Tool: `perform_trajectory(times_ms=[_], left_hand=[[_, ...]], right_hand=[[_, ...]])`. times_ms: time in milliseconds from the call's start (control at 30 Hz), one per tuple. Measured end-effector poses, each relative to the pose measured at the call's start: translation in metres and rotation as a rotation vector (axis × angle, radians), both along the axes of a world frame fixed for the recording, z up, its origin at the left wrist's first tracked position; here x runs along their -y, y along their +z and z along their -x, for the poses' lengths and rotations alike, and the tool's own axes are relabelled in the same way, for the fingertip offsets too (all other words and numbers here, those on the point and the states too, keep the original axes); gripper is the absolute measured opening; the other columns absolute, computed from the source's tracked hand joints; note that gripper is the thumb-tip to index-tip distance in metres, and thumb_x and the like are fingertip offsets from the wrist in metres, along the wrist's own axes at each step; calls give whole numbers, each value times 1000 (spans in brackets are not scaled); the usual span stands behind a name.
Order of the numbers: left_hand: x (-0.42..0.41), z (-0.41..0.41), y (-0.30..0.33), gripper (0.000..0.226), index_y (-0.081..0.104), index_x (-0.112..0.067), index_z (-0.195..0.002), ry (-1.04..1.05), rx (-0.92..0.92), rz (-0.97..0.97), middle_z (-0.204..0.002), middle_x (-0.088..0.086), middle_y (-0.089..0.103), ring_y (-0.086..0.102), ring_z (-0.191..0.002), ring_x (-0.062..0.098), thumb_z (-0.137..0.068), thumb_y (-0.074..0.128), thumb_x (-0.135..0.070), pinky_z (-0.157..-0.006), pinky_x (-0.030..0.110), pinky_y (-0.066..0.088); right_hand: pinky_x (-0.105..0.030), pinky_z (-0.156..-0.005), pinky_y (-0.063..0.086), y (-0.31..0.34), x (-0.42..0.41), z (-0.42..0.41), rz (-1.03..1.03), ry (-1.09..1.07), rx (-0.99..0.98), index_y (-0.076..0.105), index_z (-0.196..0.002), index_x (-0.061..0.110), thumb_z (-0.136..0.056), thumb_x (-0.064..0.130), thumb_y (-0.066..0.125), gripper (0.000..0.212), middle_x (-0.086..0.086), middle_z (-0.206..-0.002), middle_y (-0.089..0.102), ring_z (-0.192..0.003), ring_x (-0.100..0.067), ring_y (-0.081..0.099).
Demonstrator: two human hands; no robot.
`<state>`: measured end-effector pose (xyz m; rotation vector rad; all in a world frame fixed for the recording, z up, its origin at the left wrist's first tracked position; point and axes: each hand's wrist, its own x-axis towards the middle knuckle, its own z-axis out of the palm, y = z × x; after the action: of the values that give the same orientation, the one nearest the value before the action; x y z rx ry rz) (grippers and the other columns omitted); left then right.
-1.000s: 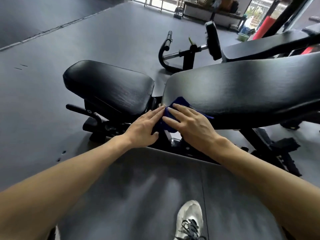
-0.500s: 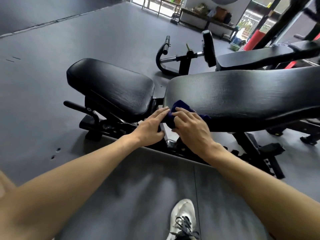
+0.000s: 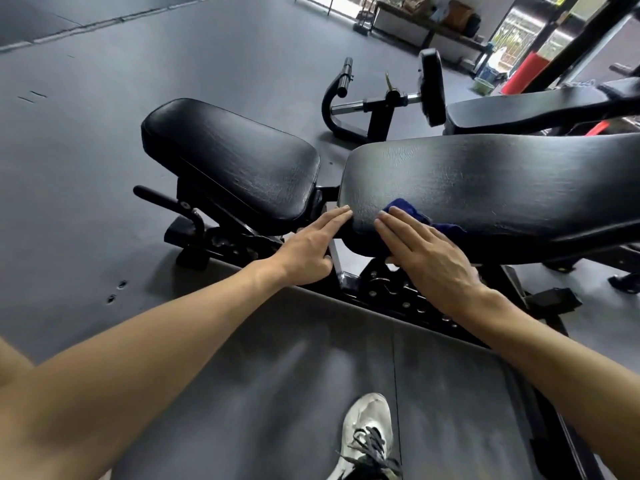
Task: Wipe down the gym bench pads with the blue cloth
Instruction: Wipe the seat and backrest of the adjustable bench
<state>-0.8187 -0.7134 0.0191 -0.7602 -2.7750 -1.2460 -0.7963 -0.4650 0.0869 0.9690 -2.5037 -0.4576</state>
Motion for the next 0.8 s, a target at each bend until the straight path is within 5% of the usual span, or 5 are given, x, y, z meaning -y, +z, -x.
perform_trajectory(times_ms=[233, 400, 567, 800], left_hand=[[7, 11, -10, 99, 25, -23, -161, -55, -84, -44, -165, -22, 19, 33, -149, 9, -69, 47, 9, -113, 39, 44], [2, 9, -10, 97, 25, -18, -161, -7, -145, 16, -168, -7, 19, 16, -155, 9, -72, 54, 8, -126, 34, 21], [-1, 14, -17, 98, 24, -18, -161, 1, -171, 14, -169, -7, 17, 10, -156, 6, -71, 52, 10, -127, 34, 16], [-3, 10, -12, 95, 26, -15, -160, 9, -118, -46, -168, -6, 19, 12, -156, 7, -72, 48, 13, -127, 26, 12]], right_hand=[[-43, -107, 44, -34, 60, 17, -18, -41, -107, 49, -142, -2, -97, 21, 59, 51, -18, -146, 52, -139, -35, 47], [-42, -113, 37, -3, 11, -1, -91, -6, -111, 43, -147, 0, -98, 11, 53, 51, -16, -148, 48, -141, -33, 42], [-45, -116, 37, 38, -50, -24, -125, -120, -60, 41, -149, 1, -101, 17, 56, 53, -16, -151, 44, -146, -33, 35], [-46, -110, 40, -4, 14, -16, 15, -224, -65, 43, -145, -3, -92, 3, 43, 53, -20, -149, 44, -146, -37, 33]])
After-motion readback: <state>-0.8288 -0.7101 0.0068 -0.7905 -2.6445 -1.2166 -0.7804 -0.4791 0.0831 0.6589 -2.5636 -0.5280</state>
